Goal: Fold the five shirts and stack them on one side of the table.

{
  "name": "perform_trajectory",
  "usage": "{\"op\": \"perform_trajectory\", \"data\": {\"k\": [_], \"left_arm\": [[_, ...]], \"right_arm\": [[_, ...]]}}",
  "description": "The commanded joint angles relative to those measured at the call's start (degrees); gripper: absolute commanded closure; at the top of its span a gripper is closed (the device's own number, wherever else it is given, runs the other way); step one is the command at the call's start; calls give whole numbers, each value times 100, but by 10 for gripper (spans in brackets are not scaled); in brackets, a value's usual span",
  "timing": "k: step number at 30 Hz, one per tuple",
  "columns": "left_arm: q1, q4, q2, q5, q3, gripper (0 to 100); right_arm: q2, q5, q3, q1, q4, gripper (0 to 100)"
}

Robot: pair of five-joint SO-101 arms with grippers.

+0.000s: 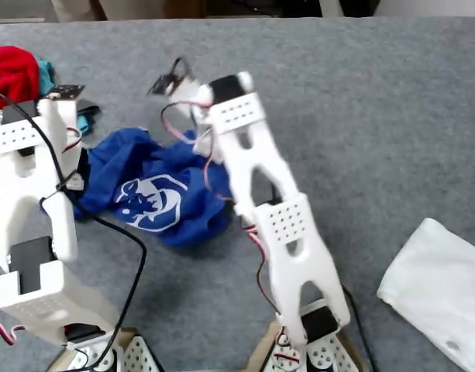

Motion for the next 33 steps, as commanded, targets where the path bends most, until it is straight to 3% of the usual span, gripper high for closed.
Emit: {"op": "perform_trajectory", "data": {"k": [1,7,10,17,23,33], "left_arm": [[-273,-9,-233,-123,-378,981],[-580,0,-198,-167,-1055,981],[-712,9,66,-158,-1407,981],[-818,466,1349,-88,-2655,981],[-826,738,2659,475,-4378,981],[-1222,1020,3626,598,-6233,981]], "right_arm": [[92,35,295,-470,-88,956],[259,44,312,-954,158,641],[4,-88,312,-848,167,569],[-1244,-229,312,426,158,563],[-1912,-246,303,1411,-53,563],[-1103,-1037,374,1455,-1582,563]]}}
